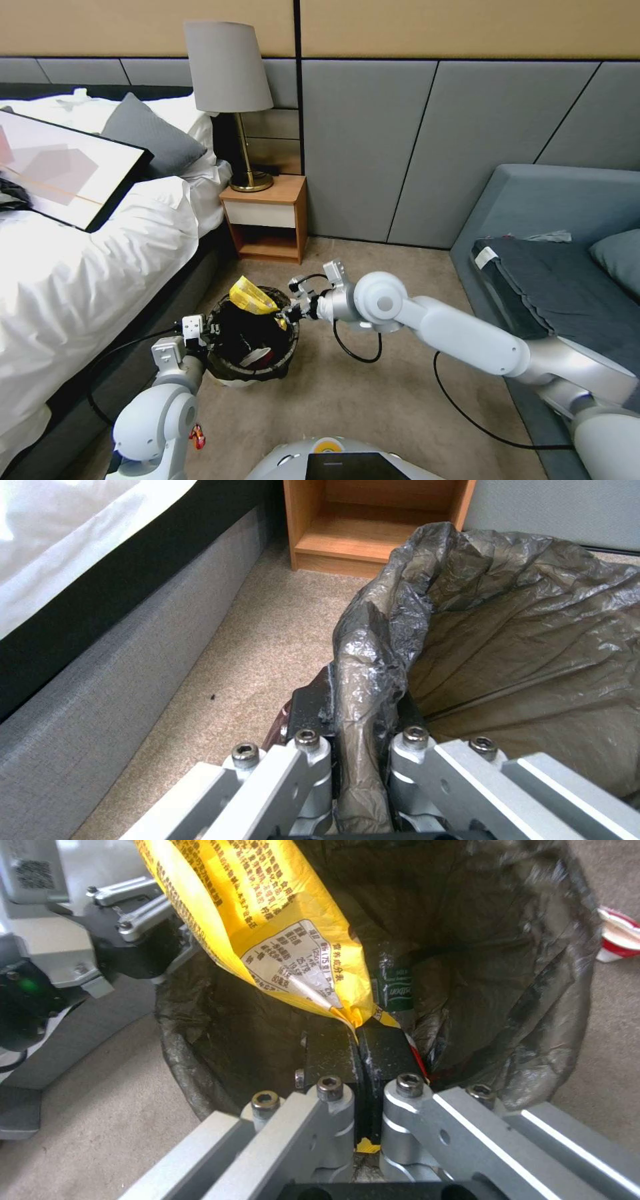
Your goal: Pick up the trash bin, then pick up the garbage from the floor and place it into the trash bin.
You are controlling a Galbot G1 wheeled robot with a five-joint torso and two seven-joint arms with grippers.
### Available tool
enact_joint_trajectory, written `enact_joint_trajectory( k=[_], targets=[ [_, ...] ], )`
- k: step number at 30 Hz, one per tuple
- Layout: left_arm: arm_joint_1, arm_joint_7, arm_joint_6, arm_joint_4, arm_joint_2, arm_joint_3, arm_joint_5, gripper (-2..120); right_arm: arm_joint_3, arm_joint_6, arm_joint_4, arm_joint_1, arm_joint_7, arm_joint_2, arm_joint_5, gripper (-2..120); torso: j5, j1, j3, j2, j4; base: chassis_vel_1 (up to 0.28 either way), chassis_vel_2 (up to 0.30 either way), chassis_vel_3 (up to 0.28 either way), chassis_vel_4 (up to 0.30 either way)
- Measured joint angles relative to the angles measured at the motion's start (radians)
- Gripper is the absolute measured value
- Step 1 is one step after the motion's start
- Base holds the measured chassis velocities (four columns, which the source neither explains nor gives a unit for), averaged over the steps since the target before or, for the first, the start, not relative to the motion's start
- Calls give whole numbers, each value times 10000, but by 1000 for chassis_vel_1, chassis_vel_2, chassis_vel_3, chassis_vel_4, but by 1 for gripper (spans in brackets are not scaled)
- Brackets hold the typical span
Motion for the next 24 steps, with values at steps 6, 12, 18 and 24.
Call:
enact_joint_trajectory(
  k=[6, 12, 18, 24],
  targets=[
    [-17, 0, 0, 37, 3, -53, 0, 4, -14, 0, -190, 129, -63, 174, 28, 18, 0, 0, 0, 0, 1, 0, 0, 0, 0],
    [-61, 4, 0, 97, 6, -61, -1, 4, -15, 0, -300, 292, -59, 376, 80, 41, -1, 0, 0, 0, 1, 0, 0, 0, 0],
    [-86, 10, 0, 110, 23, -72, 0, 4, -18, 0, -358, 444, 2, 484, 179, 58, 0, 1, 0, 0, 1, 0, 0, 0, 0],
    [-82, 8, 0, 110, 28, -77, -2, 4, -12, 0, -448, 605, 95, 587, 322, 83, 0, 0, 0, 0, 0, 0, 0, 0, 0]
  ],
)
